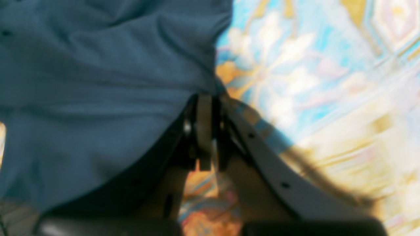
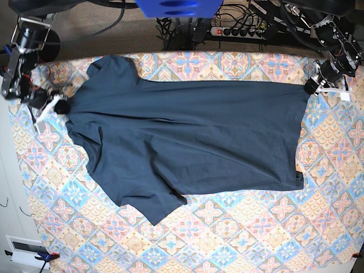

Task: Layout the t-shirt on the table in an organized manner, then fold the t-shirt properly
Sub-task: 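Drag the collar corner outward with the right gripper away from the left, then release and regrasp the shirt's shoulder edge with the right gripper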

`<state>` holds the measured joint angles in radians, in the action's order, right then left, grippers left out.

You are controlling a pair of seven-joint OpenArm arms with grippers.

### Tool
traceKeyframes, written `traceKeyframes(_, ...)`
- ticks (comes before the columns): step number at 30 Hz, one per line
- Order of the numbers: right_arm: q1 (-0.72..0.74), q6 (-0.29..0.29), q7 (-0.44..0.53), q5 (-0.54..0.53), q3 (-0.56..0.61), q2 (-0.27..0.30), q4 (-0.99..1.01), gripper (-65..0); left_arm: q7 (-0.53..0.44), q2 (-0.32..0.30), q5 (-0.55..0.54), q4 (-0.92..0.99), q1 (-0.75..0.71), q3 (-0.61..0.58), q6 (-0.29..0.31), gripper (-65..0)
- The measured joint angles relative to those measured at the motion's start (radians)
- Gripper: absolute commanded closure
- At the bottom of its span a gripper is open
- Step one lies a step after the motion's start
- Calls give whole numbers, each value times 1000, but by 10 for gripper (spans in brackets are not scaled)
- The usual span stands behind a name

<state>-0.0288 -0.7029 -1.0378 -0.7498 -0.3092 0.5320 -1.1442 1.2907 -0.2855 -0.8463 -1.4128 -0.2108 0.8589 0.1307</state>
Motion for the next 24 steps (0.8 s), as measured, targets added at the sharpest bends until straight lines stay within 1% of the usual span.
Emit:
traceKeyframes(2, 75, -2, 10, -8, -3, 0, 3, -2, 0, 0, 0, 0, 0, 0, 1, 0)
traceKeyframes(5, 129, -6, 34, -10, -5, 11, -10, -2, 0, 0, -7, 0, 3, 0, 2, 0)
traceKeyframes(9, 126, -11, 40, 122, -64, -2, -6, -2, 9, 3, -18, 0, 2, 0, 2, 0)
traceKeyframes(10, 126, -11, 37, 145, -73, 0, -6, -3, 13, 5, -18, 0, 2, -2, 2, 0)
traceKeyframes(12, 122, -10, 32, 158, -73, 3, -36, -10, 17, 5, -19, 0, 0, -3, 2, 0)
traceKeyframes(13, 106, -3, 37, 152, -63, 5, -75, -27, 14, 5, -18, 0, 0, -5, 2, 0)
traceKeyframes(15, 36, 0, 57, 143, -50, 6, -178, -89, 6, 5, -11, 0, -1, -4, 2, 0)
traceKeyframes(17, -53, 10, 35, 169, -50, 8, -284, -180, -5, 0, 0, 0, -3, -3, 1, 0)
traceKeyframes(19, -131, 10, 21, 178, -50, 14, -368, -251, -20, -6, 12, 0, 0, 0, -2, 0)
traceKeyframes(20, -158, 9, 24, 174, -50, 16, -407, -268, -19, -5, 9, 0, 3, 0, -2, 0)
traceKeyframes(22, -196, 5, 44, 163, -49, 17, -462, -268, -15, 0, 8, 0, 7, -3, -2, 0)
traceKeyframes(24, -238, 5, 45, 162, -27, 19, -509, -259, -15, 0, 12, 0, 11, -3, -3, 0)
